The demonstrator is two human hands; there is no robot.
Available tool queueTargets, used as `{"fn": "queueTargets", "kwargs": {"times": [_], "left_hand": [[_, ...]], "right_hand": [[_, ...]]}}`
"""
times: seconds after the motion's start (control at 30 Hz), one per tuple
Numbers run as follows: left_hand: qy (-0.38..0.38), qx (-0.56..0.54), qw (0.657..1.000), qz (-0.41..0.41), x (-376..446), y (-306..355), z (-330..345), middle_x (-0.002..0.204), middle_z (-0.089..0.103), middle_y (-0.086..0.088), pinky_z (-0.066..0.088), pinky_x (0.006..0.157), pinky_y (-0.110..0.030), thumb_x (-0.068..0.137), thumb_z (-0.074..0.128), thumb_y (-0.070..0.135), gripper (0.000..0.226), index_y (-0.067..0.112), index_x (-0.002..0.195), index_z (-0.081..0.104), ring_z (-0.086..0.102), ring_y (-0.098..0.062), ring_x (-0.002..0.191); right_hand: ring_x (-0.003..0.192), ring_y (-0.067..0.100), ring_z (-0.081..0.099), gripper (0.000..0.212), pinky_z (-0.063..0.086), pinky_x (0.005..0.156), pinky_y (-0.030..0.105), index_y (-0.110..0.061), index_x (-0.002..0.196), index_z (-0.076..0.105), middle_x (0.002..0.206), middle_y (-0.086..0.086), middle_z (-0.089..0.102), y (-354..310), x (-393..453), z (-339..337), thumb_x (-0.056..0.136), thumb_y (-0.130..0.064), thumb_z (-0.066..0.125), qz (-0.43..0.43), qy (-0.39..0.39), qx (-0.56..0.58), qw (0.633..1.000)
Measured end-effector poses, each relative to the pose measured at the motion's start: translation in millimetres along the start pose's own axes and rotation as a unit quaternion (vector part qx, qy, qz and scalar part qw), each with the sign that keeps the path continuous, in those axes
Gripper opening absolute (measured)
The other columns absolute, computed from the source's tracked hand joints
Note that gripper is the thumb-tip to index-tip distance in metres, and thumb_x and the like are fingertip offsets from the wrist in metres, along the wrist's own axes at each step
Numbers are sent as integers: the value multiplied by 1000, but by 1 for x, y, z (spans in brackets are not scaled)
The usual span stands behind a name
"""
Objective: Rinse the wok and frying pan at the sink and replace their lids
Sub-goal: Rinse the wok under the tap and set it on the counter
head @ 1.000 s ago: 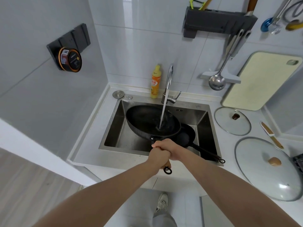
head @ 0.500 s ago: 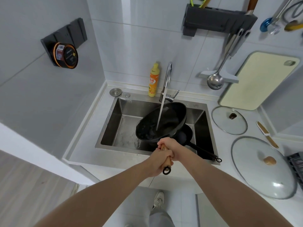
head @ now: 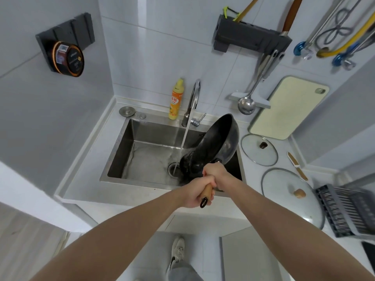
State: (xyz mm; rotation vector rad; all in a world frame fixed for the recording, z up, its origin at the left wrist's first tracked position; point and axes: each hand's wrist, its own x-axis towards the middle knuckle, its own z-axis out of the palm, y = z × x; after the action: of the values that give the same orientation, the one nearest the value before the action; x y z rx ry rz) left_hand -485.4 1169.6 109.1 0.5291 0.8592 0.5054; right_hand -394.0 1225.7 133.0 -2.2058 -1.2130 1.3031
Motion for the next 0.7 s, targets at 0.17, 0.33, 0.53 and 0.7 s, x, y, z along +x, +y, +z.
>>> {"fn": "queueTargets", "kwargs": {"times": [0.17, 0.33, 0.53, 0.7], "left_hand": [[-55, -7, 998, -16, 4, 4, 8, 68, 50, -1, 43, 55, -23, 82, 53, 17, 7, 14, 76, 54, 48, -12, 58], [-87, -23, 995, -35, 11, 3, 13, 70, 51, -1, 44, 56, -23, 79, 50, 14, 6, 15, 75, 54, 50, -14, 59], [-107, -55, 992, -21, 23, -2, 22, 69, 50, 0, 42, 56, -23, 74, 53, 16, 3, 17, 70, 53, 48, -14, 58], [-109, -48, 993, -13, 30, 0, 25, 71, 51, -1, 43, 58, -24, 75, 53, 17, 4, 17, 71, 55, 48, -14, 62]], "right_hand": [[70, 24, 57, 11, 46, 65, 36, -6, 75, 58, 70, 11, 57, 2, -3, -13, 83, -3, 51, -19, 24, -20, 999], [70, 24, 59, 15, 45, 59, 34, -8, 76, 59, 72, 9, 59, 6, 0, -23, 88, -9, 49, -50, 44, -81, 994], [60, 19, 51, 19, 36, 51, 29, -10, 70, 53, 68, 6, 55, 8, 7, -34, 89, -11, 49, -68, 39, -124, 989], [59, 19, 50, 21, 37, 53, 29, -9, 67, 52, 65, 6, 53, 8, 15, -38, 87, -9, 50, -72, 29, -118, 990]]}}
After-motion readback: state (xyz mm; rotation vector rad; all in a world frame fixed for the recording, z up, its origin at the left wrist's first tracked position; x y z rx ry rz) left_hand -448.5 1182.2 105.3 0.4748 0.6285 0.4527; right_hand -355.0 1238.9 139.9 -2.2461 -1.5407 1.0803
